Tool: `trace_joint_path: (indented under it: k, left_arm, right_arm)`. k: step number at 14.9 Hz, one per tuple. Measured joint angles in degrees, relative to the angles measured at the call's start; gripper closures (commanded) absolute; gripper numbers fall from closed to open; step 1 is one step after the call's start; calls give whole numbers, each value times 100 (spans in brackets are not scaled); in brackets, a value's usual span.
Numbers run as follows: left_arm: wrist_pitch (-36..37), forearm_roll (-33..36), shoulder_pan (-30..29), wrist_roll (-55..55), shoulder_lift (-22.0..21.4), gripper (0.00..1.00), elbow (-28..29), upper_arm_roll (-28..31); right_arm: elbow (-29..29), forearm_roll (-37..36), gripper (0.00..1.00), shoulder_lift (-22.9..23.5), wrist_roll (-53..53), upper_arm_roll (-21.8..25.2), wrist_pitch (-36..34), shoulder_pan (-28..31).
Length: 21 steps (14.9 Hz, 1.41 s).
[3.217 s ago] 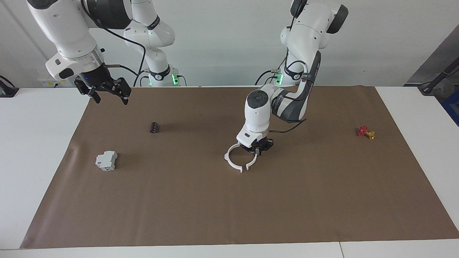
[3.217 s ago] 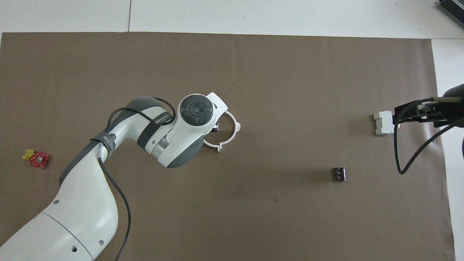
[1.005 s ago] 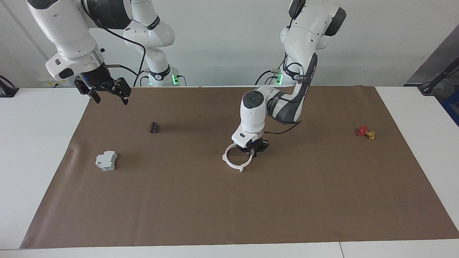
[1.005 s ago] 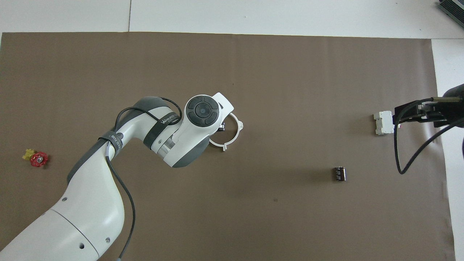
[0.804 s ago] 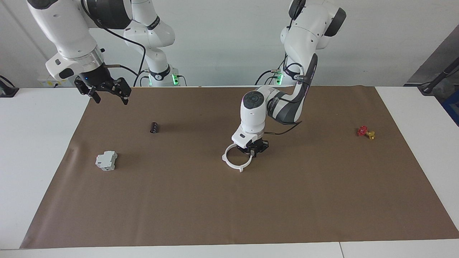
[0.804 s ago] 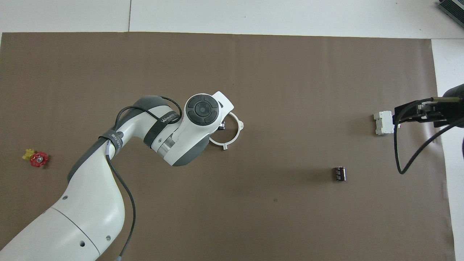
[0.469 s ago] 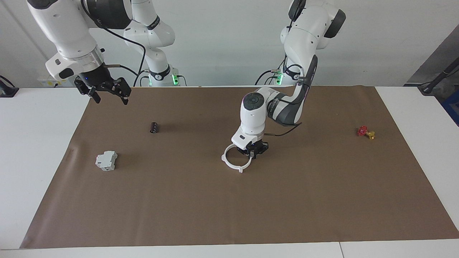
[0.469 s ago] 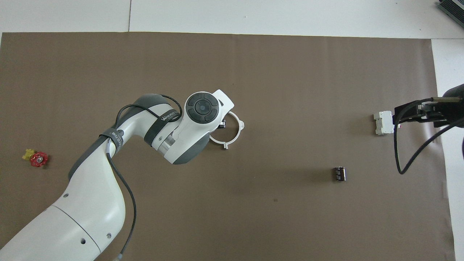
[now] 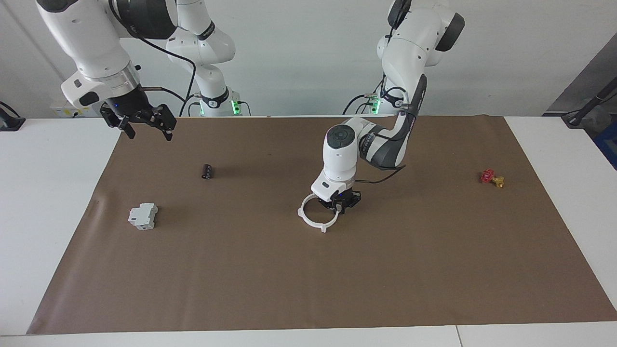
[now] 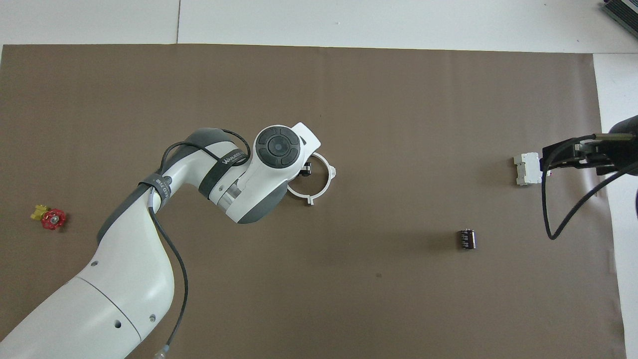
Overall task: Assemble drain pipe with both arms
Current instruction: 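Open the left gripper and lift it off the joined ring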
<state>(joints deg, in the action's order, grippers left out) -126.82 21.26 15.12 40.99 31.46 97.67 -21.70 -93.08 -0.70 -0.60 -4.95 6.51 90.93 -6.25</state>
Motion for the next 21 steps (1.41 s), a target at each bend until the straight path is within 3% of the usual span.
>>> trace_joint_path:
  k: [7,16,21]
  left_arm:
    - [455,61,-146,-19,-22,0,-319,21]
    - [1235,57,-426,-43,-629,0,-510,14]
    - [1709,-279,-914,-868,-899,0,-620,20]
  right_arm:
    - [0,0,0,0,0,0,0,0]
    - [0,0,0,0,0,0,0,0]
    - [0,0,0,0,0,0,0,0]
